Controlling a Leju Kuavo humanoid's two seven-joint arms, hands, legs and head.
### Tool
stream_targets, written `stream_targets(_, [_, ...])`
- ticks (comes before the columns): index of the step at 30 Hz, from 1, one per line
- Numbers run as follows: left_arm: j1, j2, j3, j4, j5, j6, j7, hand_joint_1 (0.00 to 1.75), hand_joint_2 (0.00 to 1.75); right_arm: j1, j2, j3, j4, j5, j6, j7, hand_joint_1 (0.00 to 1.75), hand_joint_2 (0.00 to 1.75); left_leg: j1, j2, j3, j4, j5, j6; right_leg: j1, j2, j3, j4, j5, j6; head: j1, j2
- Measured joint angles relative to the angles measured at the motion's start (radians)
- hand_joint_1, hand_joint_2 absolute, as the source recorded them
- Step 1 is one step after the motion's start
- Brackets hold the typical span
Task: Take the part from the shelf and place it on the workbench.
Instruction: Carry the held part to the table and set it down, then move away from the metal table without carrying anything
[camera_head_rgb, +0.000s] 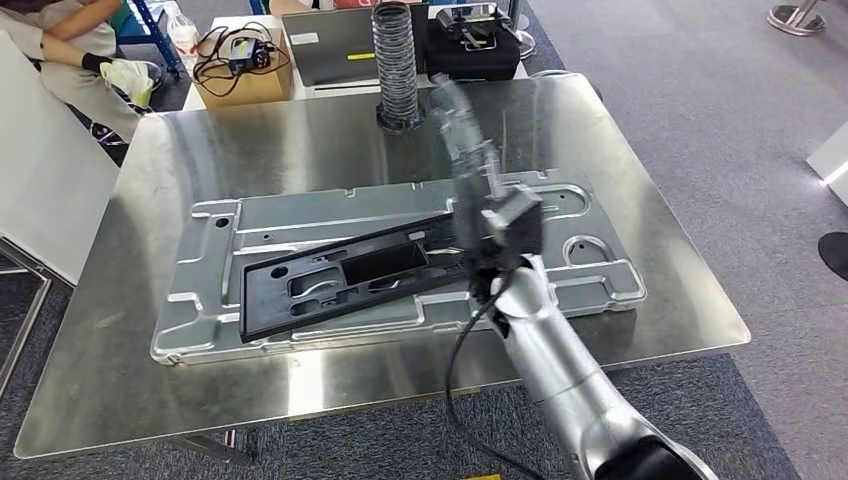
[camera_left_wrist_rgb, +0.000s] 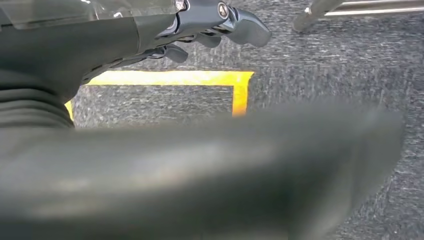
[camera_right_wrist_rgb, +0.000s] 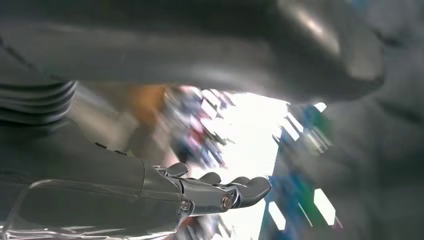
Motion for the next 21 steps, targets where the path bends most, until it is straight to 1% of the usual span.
stream_targets(1, [0.006, 0.000, 0.006, 0.000, 0.003, -0.001, -0.005, 0.00, 0.00, 0.030, -0.019, -0.043, -0.082, 0.002, -0.026, -0.001, 0.00, 0.00, -0.001, 0.000, -0.005, 0.017, -0.018, -0.003, -0.004, -0.003, 0.004, -0.007, 0.005, -0.004, 0.000, 0.000])
stream_targets(2, [0.012, 0.000, 0.013, 0.000, 0.007, -0.001, -0.007, 0.00, 0.00, 0.061, -0.038, -0.087, -0.156, 0.006, -0.049, -0.001, 0.00, 0.00, -0.001, -0.001, -0.017, 0.054, -0.047, -0.006, -0.007, -0.006, 0.007, -0.013, 0.010, -0.007, -0.001, 0.000])
stream_targets(3, [0.017, 0.000, 0.019, 0.000, 0.011, 0.000, -0.008, 0.00, 0.00, 0.095, -0.058, -0.130, -0.223, 0.010, -0.066, -0.002, 0.00, 0.00, 0.002, 0.000, -0.036, 0.111, -0.087, -0.009, -0.008, -0.007, 0.007, -0.015, 0.011, -0.009, 0.000, 0.000])
stream_targets(4, [0.021, 0.000, 0.025, 0.000, 0.014, 0.001, -0.008, 0.00, 0.00, 0.130, -0.076, -0.170, -0.277, 0.010, -0.076, -0.002, 0.00, 0.00, 0.004, 0.000, -0.060, 0.180, -0.126, -0.011, -0.008, -0.008, 0.006, -0.015, 0.012, -0.009, -0.001, 0.000])
stream_targets(5, [0.025, 0.000, 0.030, 0.000, 0.016, 0.003, -0.008, 0.00, 0.00, 0.166, -0.092, -0.207, -0.323, 0.009, -0.080, -0.002, 0.00, 0.00, 0.006, 0.001, -0.079, 0.239, -0.153, -0.014, -0.008, -0.008, 0.004, -0.014, 0.013, -0.009, -0.001, 0.000])
stream_targets(6, [0.027, 0.000, 0.034, 0.000, 0.017, 0.006, -0.008, 0.00, 0.00, 0.196, -0.103, -0.236, -0.355, 0.009, -0.082, -0.002, 0.00, 0.00, 0.008, 0.001, -0.092, 0.278, -0.168, -0.016, -0.009, -0.008, 0.002, -0.013, 0.013, -0.008, -0.001, 0.000])
stream_targets(7, [0.028, -0.001, 0.037, 0.000, 0.018, 0.007, -0.008, 0.00, 0.00, 0.215, -0.109, -0.253, -0.372, 0.008, -0.084, -0.002, 0.00, 0.00, 0.009, 0.001, -0.097, 0.297, -0.172, -0.017, -0.009, -0.007, 0.001, -0.012, 0.013, -0.008, -0.001, 0.000])
stream_targets(10, [0.029, -0.001, 0.039, 0.000, 0.018, 0.008, -0.007, 0.00, 0.00, 0.229, -0.112, -0.266, -0.382, 0.008, -0.085, -0.002, 0.00, 0.00, 0.010, 0.001, -0.095, 0.298, -0.169, -0.018, -0.009, -0.007, 0.001, -0.012, 0.014, -0.007, -0.001, 0.000])
stream_targets(11, [0.029, -0.001, 0.041, 0.000, 0.018, 0.009, -0.007, 0.00, 0.00, 0.242, -0.116, -0.277, -0.388, 0.007, -0.085, -0.001, 0.00, 0.00, 0.011, 0.001, -0.084, 0.281, -0.159, -0.018, -0.009, -0.007, 0.000, -0.011, 0.014, -0.007, -0.001, 0.000])
stream_targets(12, [0.029, -0.001, 0.044, 0.000, 0.018, 0.009, -0.008, 0.00, 0.00, 0.263, -0.123, -0.297, -0.399, 0.004, -0.088, -0.001, 0.00, 0.00, 0.012, 0.001, -0.059, 0.237, -0.136, -0.018, -0.010, -0.007, -0.001, -0.009, 0.015, -0.005, -0.001, 0.000])
stream_targets(14, [0.029, 0.000, 0.056, -0.002, 0.011, 0.009, -0.009, 0.00, 0.00, 0.349, -0.154, -0.361, -0.426, -0.009, -0.125, 0.005, 0.00, 0.00, 0.012, -0.002, 0.020, 0.087, -0.078, -0.010, -0.009, -0.003, -0.008, -0.002, 0.021, 0.011, 0.001, 0.000])
stream_targets(15, [0.029, 0.000, 0.062, -0.004, 0.007, 0.008, -0.010, 0.00, 0.00, 0.390, -0.167, -0.387, -0.435, -0.014, -0.144, 0.008, 0.00, 0.00, 0.010, -0.003, 0.048, 0.029, -0.058, -0.003, -0.009, -0.001, -0.011, 0.001, 0.025, 0.022, 0.002, 0.000])
stream_targets(16, [0.029, 0.000, 0.067, -0.006, 0.001, 0.007, -0.012, 0.00, 0.00, 0.430, -0.178, -0.406, -0.440, -0.017, -0.161, 0.010, 0.00, 0.00, 0.008, -0.004, 0.060, -0.003, -0.047, 0.006, -0.009, 0.001, -0.015, 0.002, 0.030, 0.033, 0.003, 0.000])
stream_targets(17, [0.029, 0.000, 0.071, -0.008, -0.001, 0.006, -0.014, 0.00, 0.00, 0.454, -0.182, -0.417, -0.443, -0.017, -0.163, 0.009, 0.00, 0.00, 0.008, -0.002, 0.058, -0.005, -0.040, 0.015, -0.011, 0.002, -0.017, 0.005, 0.028, 0.039, 0.004, 0.000])
stream_targets(18, [0.028, 0.000, 0.073, -0.008, -0.004, 0.005, -0.018, 0.00, 0.00, 0.476, -0.185, -0.427, -0.445, -0.017, -0.161, 0.007, 0.00, 0.00, 0.008, -0.001, 0.053, -0.008, -0.032, 0.023, -0.014, 0.003, -0.023, 0.017, 0.012, 0.045, 0.005, 0.000])
stream_targets(19, [0.027, 0.000, 0.075, -0.008, -0.006, 0.004, -0.023, 0.00, 0.00, 0.496, -0.187, -0.438, -0.447, -0.016, -0.158, 0.005, 0.00, 0.00, 0.009, 0.000, 0.046, -0.011, -0.022, 0.031, -0.016, 0.003, -0.037, 0.050, -0.020, 0.050, 0.007, 0.000])
stream_targets(20, [0.026, 0.000, 0.078, -0.008, -0.009, 0.004, -0.027, 0.00, 0.00, 0.514, -0.188, -0.449, -0.445, -0.014, -0.155, 0.004, 0.00, 0.00, 0.008, 0.002, 0.037, -0.012, -0.013, 0.037, -0.018, 0.003, -0.057, 0.104, -0.067, 0.054, 0.008, 0.000])
stream_targets(21, [0.025, 0.000, 0.080, -0.008, -0.012, 0.004, -0.030, 0.00, 0.00, 0.532, -0.189, -0.459, -0.442, -0.012, -0.155, 0.004, 0.00, 0.00, 0.007, 0.002, 0.024, -0.011, -0.005, 0.040, -0.018, 0.003, -0.080, 0.172, -0.115, 0.058, 0.010, 0.000])
